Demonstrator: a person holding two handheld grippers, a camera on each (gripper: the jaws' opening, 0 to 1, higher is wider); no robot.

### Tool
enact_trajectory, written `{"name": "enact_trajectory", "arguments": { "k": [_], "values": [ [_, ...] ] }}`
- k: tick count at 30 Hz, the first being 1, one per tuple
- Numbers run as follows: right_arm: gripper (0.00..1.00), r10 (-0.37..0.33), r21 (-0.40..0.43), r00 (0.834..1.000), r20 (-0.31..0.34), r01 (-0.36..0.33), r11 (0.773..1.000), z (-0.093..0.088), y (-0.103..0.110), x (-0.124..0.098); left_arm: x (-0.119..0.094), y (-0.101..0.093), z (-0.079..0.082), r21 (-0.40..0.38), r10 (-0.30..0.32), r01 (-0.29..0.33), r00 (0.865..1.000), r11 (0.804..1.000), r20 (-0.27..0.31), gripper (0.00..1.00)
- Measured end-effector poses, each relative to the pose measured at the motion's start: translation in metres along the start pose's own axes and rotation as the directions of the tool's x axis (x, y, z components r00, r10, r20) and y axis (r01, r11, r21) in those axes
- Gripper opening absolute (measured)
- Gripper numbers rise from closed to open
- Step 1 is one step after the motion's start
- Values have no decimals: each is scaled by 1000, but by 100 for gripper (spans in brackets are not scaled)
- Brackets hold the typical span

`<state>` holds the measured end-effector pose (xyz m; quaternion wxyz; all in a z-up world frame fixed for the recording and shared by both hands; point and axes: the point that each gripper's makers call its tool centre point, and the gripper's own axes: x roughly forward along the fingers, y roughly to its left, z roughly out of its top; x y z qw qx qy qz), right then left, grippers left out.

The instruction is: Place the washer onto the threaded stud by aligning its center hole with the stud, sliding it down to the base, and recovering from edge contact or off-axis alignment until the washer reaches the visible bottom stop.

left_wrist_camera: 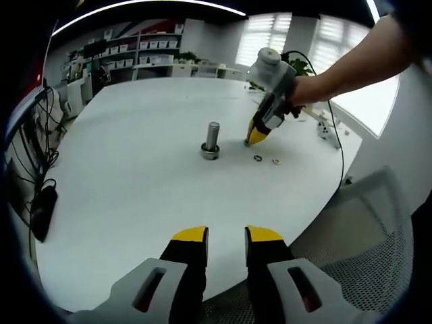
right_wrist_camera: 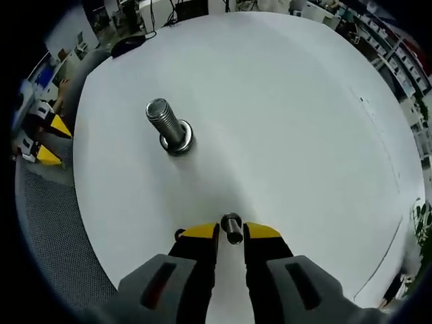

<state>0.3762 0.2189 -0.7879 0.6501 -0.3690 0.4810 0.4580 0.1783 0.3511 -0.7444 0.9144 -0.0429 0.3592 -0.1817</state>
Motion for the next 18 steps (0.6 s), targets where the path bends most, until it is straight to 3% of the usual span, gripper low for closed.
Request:
{"name": "enact_trajectory", "arguments": {
  "k": [8,18],
  "values": [
    [19,-14,11,1000,3,14,1000,-8,-3,-6,-1,-1,0,1,-1,1,1000,1000,-1,19],
    [19,-2,24,1000,-18,3,1000,-34,13,-9,-1,-1,0,4,-2,2,1000,1000,1,19]
  ]
}}
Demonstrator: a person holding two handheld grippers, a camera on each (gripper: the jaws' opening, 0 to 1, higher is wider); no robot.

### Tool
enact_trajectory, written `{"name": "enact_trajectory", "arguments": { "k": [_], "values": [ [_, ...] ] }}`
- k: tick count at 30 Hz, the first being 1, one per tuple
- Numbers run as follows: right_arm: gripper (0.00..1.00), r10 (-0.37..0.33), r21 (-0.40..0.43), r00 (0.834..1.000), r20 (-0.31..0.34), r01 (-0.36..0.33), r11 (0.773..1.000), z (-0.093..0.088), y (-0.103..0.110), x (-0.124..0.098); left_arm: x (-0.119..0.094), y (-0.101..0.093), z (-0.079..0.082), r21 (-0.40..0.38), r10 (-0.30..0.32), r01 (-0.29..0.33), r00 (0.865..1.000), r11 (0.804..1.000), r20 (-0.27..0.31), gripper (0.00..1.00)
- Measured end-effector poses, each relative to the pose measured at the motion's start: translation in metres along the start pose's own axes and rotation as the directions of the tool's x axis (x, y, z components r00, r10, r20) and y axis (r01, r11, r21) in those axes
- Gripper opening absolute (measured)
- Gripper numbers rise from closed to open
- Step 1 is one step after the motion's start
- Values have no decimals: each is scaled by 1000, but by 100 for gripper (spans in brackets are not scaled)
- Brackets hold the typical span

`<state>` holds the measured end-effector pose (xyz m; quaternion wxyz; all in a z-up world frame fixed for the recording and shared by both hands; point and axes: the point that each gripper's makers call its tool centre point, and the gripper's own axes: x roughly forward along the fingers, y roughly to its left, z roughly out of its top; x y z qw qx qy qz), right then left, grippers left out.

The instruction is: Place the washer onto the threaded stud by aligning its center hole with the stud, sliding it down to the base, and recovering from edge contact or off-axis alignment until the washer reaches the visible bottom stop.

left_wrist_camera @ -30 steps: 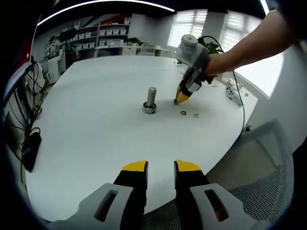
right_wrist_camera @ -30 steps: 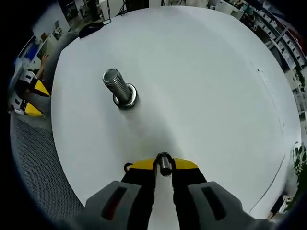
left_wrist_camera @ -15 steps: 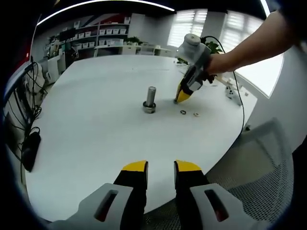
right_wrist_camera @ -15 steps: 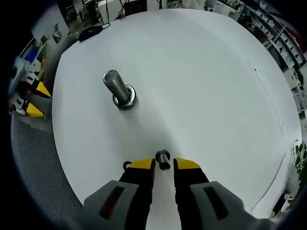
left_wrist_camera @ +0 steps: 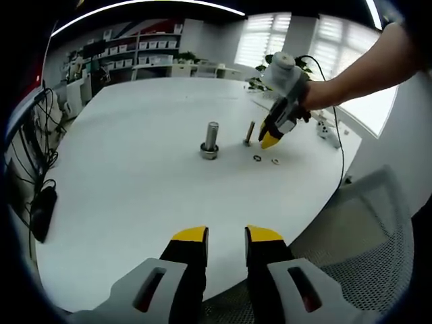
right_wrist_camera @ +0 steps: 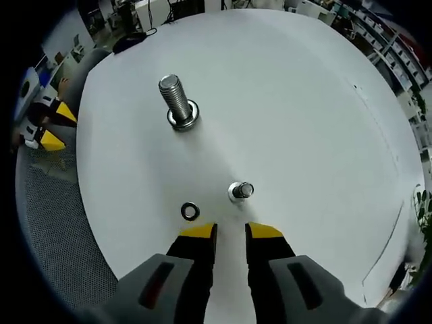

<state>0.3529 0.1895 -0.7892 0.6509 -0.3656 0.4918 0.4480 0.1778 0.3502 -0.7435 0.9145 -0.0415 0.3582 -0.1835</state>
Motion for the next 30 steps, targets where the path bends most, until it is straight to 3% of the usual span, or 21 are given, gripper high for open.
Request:
{"name": "enact_trajectory", "arguments": {
  "k": [18,30],
  "values": [
    [20,2,9,1000,-14,-2,1000,-24,11,-8,0,0,0,2,0,0,1000,1000,1,19],
    [24,25,0,1000,6,-25,1000,-24,25,-7,0,-1,0,3,-2,2,1000,1000,2,19]
  ]
}}
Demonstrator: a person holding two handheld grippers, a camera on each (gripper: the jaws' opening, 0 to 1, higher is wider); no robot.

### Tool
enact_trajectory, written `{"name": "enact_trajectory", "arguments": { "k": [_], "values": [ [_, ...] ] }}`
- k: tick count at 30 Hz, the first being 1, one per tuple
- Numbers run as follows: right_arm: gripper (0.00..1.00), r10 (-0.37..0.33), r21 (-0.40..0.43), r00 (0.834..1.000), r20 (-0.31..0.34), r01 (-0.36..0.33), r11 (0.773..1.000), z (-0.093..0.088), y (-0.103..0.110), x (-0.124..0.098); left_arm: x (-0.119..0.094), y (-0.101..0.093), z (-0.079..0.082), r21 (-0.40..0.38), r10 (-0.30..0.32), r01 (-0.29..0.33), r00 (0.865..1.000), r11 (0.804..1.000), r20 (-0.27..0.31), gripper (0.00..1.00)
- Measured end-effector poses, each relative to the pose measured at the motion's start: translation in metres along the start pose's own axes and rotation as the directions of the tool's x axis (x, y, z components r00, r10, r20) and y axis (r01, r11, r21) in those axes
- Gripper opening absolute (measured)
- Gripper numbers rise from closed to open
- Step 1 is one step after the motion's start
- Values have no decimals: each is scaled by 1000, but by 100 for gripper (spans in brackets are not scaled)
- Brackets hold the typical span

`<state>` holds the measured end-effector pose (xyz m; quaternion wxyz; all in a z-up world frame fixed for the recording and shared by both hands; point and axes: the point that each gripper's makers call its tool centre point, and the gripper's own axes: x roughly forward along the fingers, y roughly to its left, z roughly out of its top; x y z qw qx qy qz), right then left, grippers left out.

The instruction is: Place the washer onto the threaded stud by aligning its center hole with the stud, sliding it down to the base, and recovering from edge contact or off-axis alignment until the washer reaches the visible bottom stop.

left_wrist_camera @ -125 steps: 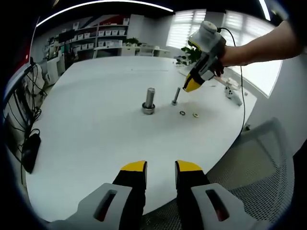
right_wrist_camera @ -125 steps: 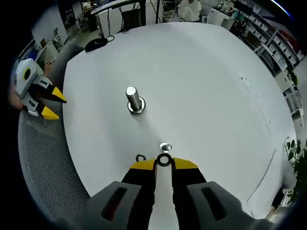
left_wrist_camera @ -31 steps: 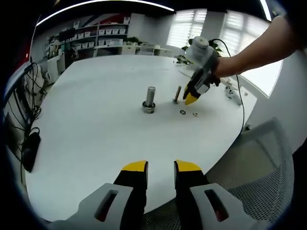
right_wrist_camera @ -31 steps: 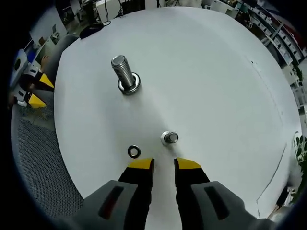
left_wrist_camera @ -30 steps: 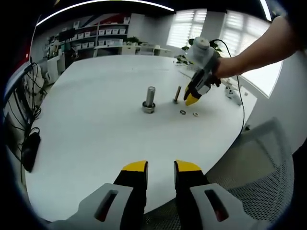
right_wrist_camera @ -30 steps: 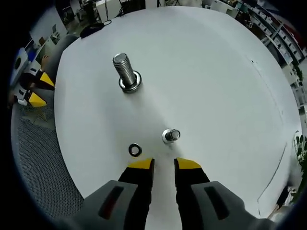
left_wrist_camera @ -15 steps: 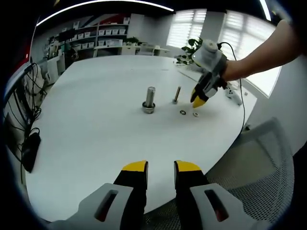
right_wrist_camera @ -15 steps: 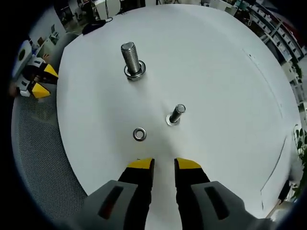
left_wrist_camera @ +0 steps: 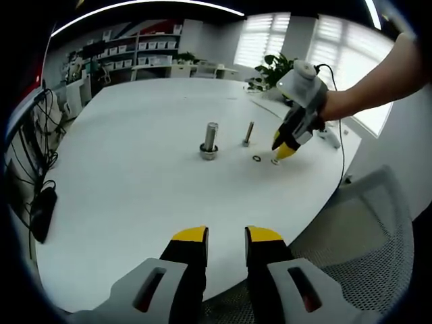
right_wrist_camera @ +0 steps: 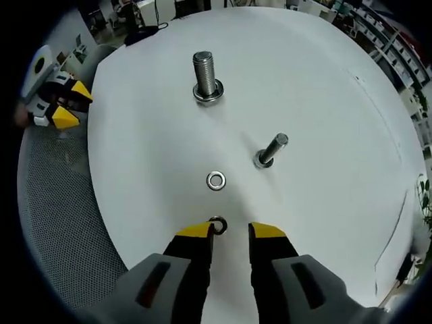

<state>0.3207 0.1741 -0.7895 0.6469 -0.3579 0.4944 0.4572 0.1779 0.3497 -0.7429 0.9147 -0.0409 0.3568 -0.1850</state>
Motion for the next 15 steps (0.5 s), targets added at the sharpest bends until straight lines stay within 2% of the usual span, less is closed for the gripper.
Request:
{"name": "enact_trajectory", "arguments": {
  "k": [15],
  "values": [
    [23,10,-32,999,-33,-11,999,-5,9,8,0,1,0,1,3,-3,1000,1000,1,19]
  ]
}}
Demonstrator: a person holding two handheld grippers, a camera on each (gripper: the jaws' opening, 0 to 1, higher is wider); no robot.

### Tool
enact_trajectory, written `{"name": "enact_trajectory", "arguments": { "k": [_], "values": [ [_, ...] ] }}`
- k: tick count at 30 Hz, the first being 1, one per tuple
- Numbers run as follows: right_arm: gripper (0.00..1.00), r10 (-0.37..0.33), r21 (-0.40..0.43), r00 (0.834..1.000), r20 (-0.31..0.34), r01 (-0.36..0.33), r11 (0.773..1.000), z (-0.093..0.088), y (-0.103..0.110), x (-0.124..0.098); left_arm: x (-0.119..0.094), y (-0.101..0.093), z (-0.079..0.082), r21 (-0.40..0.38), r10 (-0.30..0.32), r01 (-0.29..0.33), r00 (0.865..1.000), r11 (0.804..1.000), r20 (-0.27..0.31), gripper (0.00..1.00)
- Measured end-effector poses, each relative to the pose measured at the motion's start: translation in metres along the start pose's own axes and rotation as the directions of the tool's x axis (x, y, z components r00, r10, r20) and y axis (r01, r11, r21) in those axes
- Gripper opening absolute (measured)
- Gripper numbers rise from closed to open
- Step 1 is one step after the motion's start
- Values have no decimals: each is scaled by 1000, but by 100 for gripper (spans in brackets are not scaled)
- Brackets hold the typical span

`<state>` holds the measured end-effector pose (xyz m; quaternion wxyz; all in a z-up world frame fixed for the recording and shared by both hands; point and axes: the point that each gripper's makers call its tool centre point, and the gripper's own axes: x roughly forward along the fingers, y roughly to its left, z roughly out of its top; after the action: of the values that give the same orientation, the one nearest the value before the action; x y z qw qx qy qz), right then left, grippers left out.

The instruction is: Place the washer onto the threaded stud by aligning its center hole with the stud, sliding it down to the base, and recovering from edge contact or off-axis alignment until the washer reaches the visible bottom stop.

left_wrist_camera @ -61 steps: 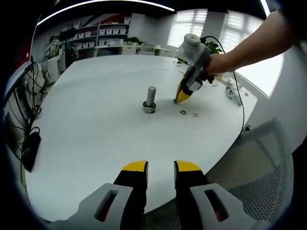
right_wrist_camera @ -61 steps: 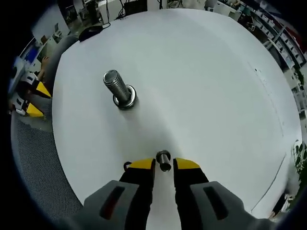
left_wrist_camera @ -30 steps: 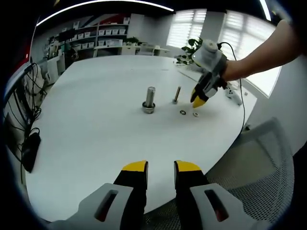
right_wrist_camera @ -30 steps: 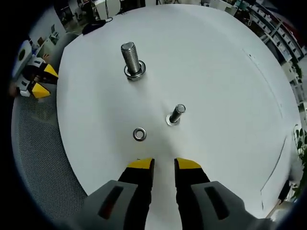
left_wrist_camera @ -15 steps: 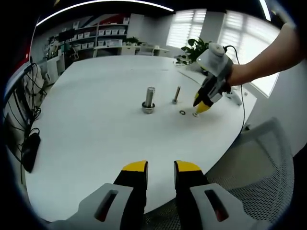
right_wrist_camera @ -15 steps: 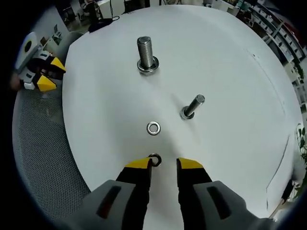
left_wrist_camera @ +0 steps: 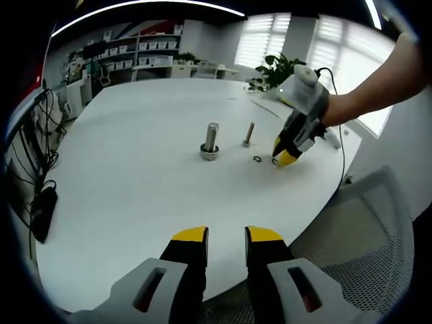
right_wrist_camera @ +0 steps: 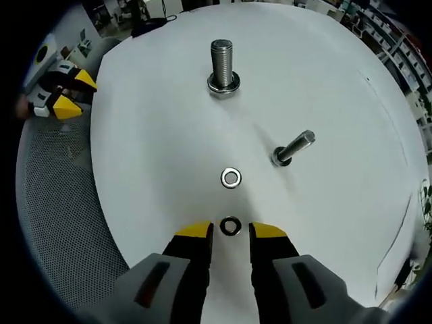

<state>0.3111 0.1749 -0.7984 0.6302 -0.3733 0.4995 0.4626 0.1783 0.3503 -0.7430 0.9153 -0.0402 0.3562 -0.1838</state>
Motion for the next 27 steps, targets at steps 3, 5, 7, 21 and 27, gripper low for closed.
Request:
{"name": "enact_trajectory", "arguments": {
  "k": [3,5,7,21,27],
  "values": [
    [23,-4,2,1000,0,4,1000,0,0,1,0,0,0,0,0,0,1000,1000,-1,19],
    [21,-5,-13,1000,10,5,1000,0,3,0,0,0,0,-1,1,-1,1000,1000,0,19],
    [20,-2,-13,1000,22,3,1000,-1,2,0,0,0,0,0,1,-1,1000,1000,-2,19],
    [14,30,-85,998,-63,-35,996,-1,-1,3,0,-1,-1,1,-4,4,1000,1000,-6,19],
    [14,-1,-69,986,-168,-11,998,0,1,3,1,-1,-1,4,-6,6,1000,1000,-7,19]
  ]
}}
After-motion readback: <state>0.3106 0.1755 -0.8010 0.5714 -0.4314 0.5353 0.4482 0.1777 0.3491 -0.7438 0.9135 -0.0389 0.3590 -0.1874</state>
